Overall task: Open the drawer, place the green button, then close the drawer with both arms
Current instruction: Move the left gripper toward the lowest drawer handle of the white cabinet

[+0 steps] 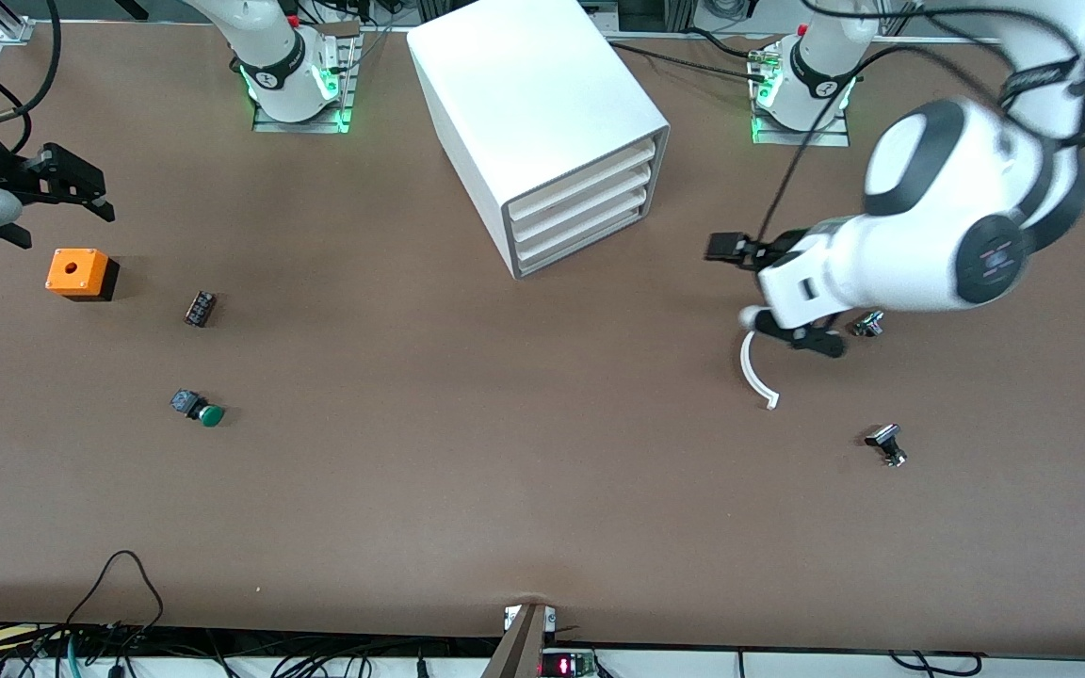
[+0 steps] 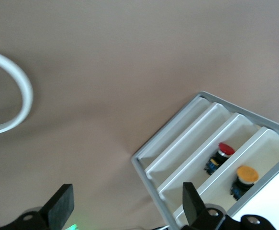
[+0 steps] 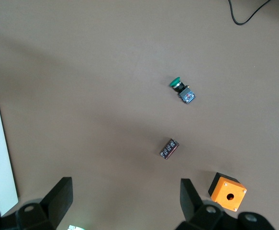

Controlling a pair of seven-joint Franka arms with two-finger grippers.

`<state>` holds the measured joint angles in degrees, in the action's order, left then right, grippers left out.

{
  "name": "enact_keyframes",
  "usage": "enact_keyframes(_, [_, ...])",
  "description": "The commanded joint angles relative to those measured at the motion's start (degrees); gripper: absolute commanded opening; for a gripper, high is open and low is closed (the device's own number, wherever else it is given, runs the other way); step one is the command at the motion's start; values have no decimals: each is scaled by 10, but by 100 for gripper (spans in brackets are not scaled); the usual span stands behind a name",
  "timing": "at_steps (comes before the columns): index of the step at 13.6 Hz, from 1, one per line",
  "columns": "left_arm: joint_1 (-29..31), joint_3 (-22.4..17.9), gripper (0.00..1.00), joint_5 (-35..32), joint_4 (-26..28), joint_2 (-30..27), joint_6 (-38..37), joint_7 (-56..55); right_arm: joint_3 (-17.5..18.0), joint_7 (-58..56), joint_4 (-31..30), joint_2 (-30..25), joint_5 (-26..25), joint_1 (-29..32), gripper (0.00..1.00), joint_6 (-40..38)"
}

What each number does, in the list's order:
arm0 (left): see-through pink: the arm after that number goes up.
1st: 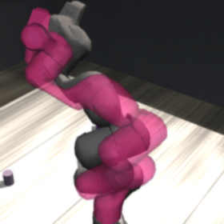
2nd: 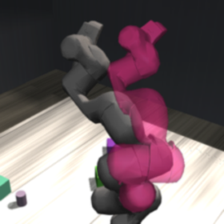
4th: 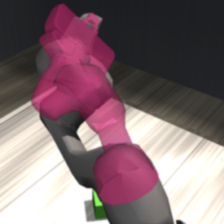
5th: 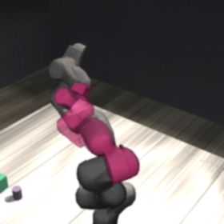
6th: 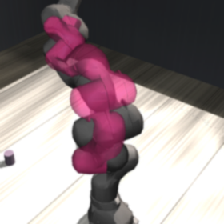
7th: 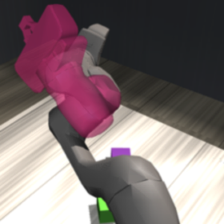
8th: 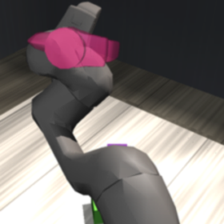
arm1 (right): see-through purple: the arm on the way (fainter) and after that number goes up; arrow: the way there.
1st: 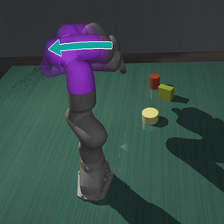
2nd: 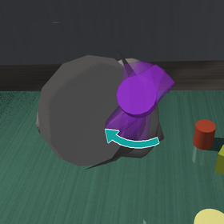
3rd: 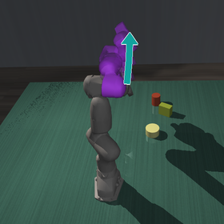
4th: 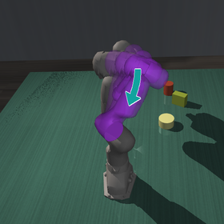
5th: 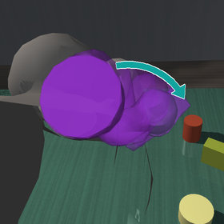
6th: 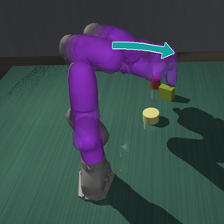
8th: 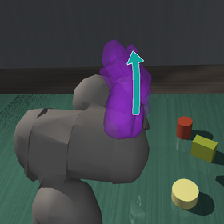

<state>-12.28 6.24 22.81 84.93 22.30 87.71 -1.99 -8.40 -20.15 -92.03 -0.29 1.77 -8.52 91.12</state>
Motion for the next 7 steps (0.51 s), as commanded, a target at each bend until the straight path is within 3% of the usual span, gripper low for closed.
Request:
enact_keyframes(1, [-29, -4, 100, 34, -7, 41, 25, 2, 2, -6, 11, 5, -4, 4, 100, -4])
enact_keyframes(5, [-70, -4, 99, 87, 39, 84, 132, 3, 2, -6, 11, 5, -4, 4, 100, -4])
enact_keyframes(7, [-85, -4, 99, 109, 43, 111, 146, 3, 2, -6, 11, 5, -4, 4, 100, -4])
